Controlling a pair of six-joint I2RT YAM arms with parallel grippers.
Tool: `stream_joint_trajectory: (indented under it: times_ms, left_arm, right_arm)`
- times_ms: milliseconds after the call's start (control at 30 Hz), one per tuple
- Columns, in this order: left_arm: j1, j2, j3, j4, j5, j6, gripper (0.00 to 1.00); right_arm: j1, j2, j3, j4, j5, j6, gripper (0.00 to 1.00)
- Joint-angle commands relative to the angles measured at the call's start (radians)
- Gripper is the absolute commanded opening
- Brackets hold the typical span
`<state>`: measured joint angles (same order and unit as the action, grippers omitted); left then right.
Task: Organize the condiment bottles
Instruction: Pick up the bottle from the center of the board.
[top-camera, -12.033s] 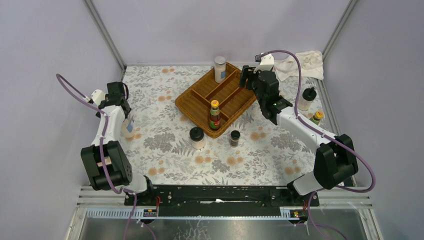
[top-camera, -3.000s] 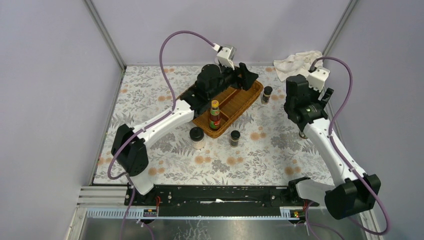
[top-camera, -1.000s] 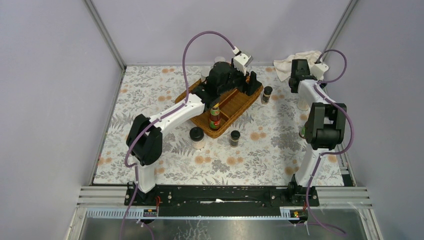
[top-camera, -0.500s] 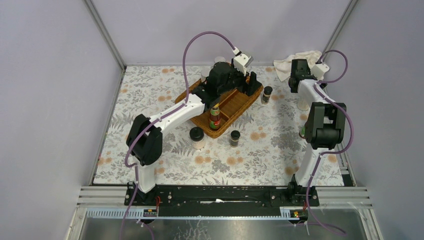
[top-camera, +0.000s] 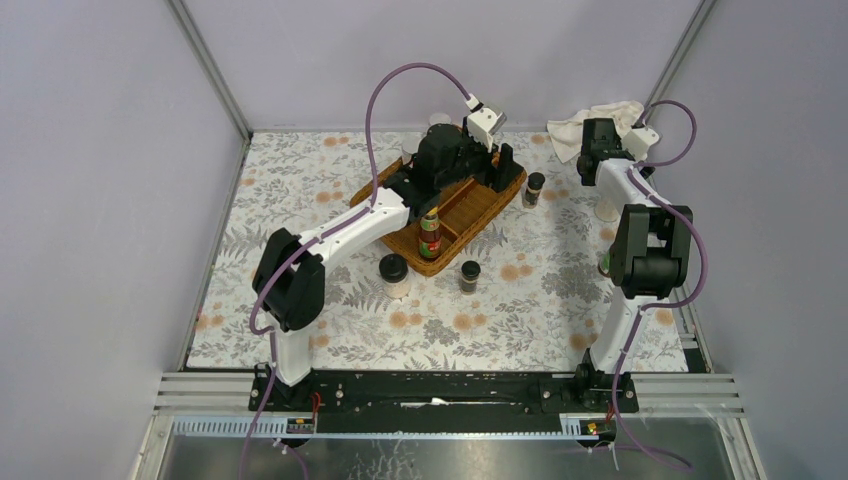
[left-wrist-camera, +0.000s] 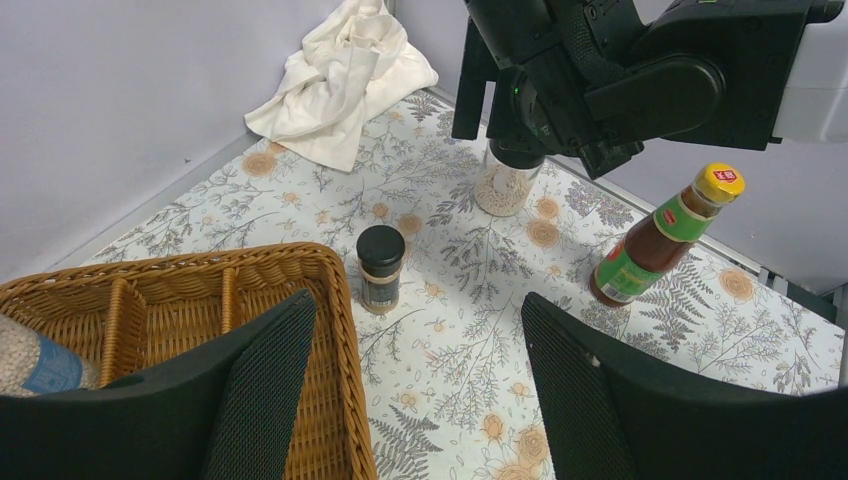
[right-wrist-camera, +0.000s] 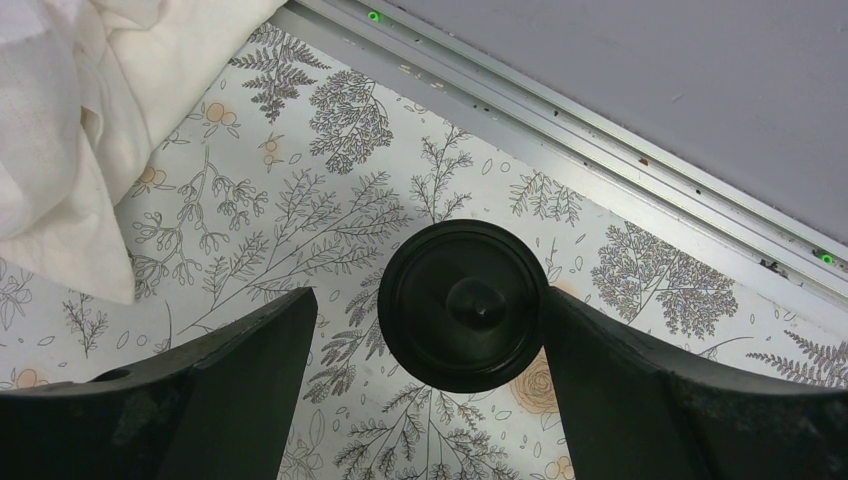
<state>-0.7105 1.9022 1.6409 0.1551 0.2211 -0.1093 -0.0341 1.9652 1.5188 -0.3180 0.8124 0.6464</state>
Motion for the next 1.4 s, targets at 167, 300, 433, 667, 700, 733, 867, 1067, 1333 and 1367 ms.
stream_joint_trajectory:
  times_ms: [167,300,433,667,700,733,867,1067,1333,1367]
  left_arm:
    - [0.003,-0.037,-0.011,0.007,-0.006,0.019,0.81]
    - [0.002,-0.033,-0.011,0.008,-0.005,0.019,0.81]
    - [-0.001,-0.033,-0.01,0.008,-0.008,0.02,0.81]
    - [-0.013,-0.04,-0.011,0.005,-0.014,0.026,0.81]
    - [-0.014,-0.04,-0.013,0.005,-0.014,0.028,0.81]
    - [-0.016,-0.04,-0.012,0.004,-0.015,0.03,0.81]
    - [-0.024,-0.041,-0.014,0.001,-0.022,0.038,0.81]
    - [-0.031,-0.046,-0.018,-0.001,-0.038,0.049,0.81]
    - [-0.041,-0.046,-0.023,-0.005,-0.056,0.066,0.83]
    - [-0.04,-0.046,-0.023,-0.004,-0.056,0.066,0.83]
  right_arm:
    - [-0.003,-0.074,-0.003,0.004,0.04,-0.005,0.88]
    - [-0.003,-0.082,-0.005,0.019,0.034,-0.022,0.88]
    - [-0.003,-0.091,-0.004,-0.007,0.055,0.001,0.88]
    - [-0.003,-0.1,-0.025,-0.039,0.063,0.046,0.88]
    - [-0.003,-0.101,-0.03,-0.041,0.065,0.056,0.88]
    - [-0.003,-0.102,-0.036,-0.043,0.064,0.061,0.88]
    - [-0.003,-0.106,-0.052,-0.046,0.07,0.073,0.88]
    - [-0.003,-0.1,-0.057,-0.049,0.067,0.087,0.88]
    - [-0.003,-0.073,-0.063,-0.046,0.067,0.101,0.87]
    - [-0.003,-0.069,-0.063,-0.046,0.066,0.103,0.87]
